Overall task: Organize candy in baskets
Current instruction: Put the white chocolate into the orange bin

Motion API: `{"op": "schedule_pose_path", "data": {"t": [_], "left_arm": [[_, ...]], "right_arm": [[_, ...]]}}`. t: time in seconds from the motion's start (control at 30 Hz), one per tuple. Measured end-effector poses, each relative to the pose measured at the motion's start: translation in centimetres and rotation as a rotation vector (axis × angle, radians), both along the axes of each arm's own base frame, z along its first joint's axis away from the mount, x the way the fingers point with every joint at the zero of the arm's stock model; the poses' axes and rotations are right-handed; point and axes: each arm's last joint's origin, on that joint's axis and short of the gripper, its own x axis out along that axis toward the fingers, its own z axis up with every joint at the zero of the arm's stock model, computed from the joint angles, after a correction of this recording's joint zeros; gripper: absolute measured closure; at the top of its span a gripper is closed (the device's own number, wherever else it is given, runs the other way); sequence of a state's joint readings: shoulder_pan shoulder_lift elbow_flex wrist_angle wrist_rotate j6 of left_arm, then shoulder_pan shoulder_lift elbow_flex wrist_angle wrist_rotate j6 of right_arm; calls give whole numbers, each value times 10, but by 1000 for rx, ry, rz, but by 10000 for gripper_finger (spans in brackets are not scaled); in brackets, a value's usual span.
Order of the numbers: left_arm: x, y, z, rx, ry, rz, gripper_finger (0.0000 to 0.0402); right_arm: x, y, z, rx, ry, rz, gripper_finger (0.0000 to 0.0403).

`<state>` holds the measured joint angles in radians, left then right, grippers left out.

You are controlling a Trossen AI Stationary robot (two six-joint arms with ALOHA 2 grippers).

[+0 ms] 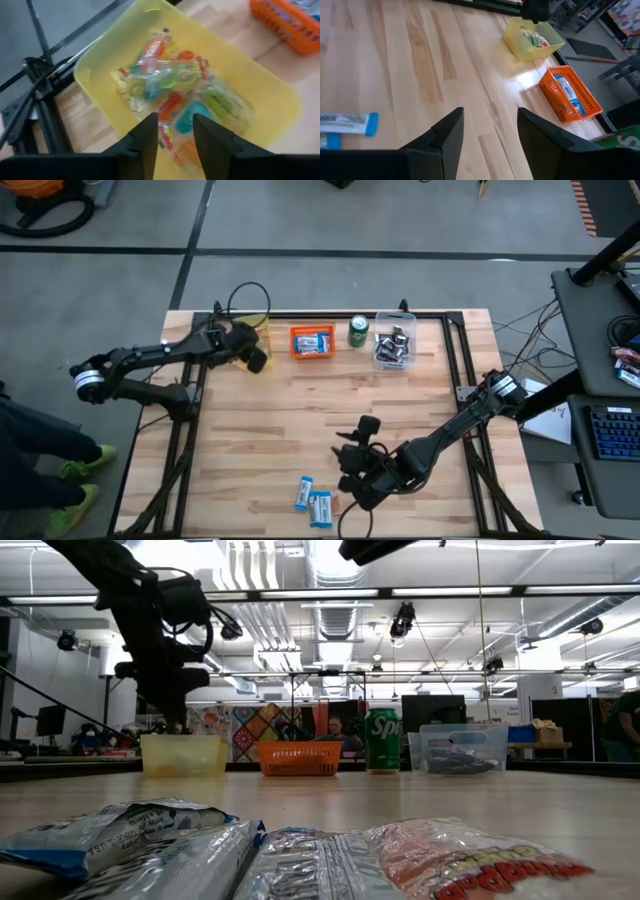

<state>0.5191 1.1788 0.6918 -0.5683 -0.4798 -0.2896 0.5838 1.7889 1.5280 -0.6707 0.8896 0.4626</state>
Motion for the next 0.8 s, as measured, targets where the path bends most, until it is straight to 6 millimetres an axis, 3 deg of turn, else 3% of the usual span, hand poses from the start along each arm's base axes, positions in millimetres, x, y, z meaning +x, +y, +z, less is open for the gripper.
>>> {"op": "schedule_pose_path", "data": {"t": [0.2, 0.33, 0.57, 0.8], "left_arm": [[6, -14, 4, -93, -96, -90, 265], [12, -34, 9, -172, -194, -164, 263], [27, -91, 12, -227, -274, -290, 271], [38, -164, 11, -237, -427, -406, 272]], "right_arm": [[-6, -7, -3, -54, 89, -6, 232], [-14, -13, 1, -86, 144, -7, 232], [-26, -20, 12, -89, 141, 2, 236], [-49, -36, 8, -102, 161, 2, 236]]}}
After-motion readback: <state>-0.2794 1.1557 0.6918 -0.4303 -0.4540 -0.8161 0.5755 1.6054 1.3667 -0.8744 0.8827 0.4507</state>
